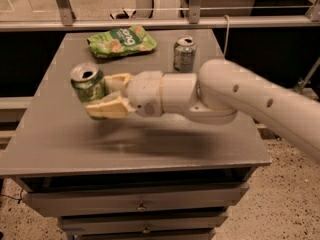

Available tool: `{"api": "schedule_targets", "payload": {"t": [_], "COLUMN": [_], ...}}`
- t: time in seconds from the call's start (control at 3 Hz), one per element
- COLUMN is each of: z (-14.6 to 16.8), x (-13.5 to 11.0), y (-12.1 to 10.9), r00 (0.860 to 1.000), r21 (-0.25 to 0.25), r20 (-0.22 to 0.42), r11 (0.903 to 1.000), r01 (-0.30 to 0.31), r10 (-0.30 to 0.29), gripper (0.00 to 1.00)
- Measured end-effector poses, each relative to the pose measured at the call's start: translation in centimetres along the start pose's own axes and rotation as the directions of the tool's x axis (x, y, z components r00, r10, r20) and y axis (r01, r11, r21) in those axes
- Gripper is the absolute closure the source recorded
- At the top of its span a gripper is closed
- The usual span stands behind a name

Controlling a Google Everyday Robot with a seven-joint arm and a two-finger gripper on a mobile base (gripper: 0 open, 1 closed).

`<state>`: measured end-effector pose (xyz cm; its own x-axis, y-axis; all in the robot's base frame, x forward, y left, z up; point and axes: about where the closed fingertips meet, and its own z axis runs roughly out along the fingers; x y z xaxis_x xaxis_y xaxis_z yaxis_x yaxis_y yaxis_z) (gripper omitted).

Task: Knock green can over

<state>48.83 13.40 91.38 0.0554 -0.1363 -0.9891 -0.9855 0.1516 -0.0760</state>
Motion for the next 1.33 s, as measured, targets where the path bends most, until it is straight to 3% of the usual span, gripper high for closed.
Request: {"api": "schedule_targets", "payload": {"t": [0.33, 0.67, 1.0, 1.33], "z": [-2.4, -3.0, -3.9, -6.8], "x": [-3.4, -5.4, -3.7, 0.8], "y": [-2.4, -4.0, -7.1, -9.6], "r00": [0.992, 0.959, 0.887, 0.744], "r21": [-0.029, -0.111, -0.146, -0.115], "r20": [-0.109, -0.256, -0.45, -0.667], "r11": [0.9979, 0.9895, 0.9885, 0.9919], "r01": [0.059, 0.093, 0.039, -0.054], "r10": [-0.061, -0.119, -0.102, -0.037], "gripper": [1.0, 1.0, 1.0, 1.0]}}
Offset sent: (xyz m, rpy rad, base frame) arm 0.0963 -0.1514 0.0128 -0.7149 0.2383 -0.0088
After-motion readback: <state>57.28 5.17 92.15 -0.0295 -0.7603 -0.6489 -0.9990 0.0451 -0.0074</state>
